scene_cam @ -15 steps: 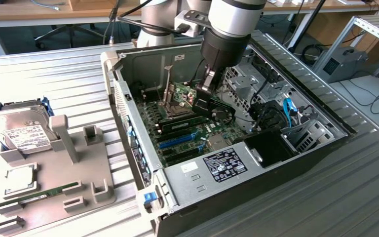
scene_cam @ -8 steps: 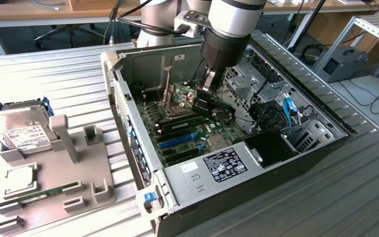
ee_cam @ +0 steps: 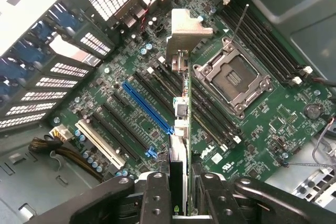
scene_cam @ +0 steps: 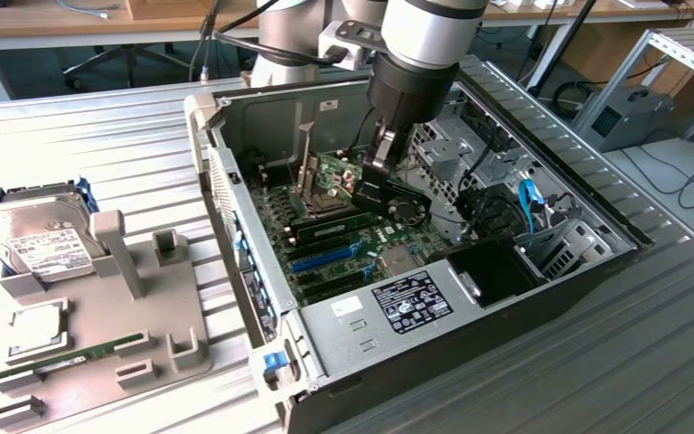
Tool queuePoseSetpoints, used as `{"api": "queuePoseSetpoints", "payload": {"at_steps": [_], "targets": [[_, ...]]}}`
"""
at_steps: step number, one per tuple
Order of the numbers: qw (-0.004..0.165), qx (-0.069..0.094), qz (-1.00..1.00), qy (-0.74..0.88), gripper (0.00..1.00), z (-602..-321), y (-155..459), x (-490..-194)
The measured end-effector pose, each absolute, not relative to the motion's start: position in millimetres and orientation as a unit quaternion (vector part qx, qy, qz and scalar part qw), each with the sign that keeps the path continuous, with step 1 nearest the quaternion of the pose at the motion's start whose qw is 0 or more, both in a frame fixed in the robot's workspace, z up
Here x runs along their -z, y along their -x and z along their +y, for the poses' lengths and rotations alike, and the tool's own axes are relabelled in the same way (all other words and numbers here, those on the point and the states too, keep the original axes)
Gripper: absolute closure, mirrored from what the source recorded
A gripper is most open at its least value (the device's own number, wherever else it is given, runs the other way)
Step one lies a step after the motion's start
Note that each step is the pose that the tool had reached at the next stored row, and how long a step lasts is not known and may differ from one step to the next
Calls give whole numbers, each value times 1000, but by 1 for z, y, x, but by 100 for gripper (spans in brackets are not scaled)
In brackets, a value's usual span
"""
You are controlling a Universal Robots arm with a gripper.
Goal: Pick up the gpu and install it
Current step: 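Insert the gpu into the slot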
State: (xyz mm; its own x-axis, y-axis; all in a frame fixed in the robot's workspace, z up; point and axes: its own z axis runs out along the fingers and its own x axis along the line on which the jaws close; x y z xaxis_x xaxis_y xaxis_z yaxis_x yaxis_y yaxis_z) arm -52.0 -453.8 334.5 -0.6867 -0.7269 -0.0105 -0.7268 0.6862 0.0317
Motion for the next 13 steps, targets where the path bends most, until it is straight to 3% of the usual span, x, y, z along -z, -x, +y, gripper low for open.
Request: {"api": "queuePoseSetpoints", "payload": {"at_steps": [13], "targets": [[2, 17, -911, -412, 74, -454, 52, -334]]}}
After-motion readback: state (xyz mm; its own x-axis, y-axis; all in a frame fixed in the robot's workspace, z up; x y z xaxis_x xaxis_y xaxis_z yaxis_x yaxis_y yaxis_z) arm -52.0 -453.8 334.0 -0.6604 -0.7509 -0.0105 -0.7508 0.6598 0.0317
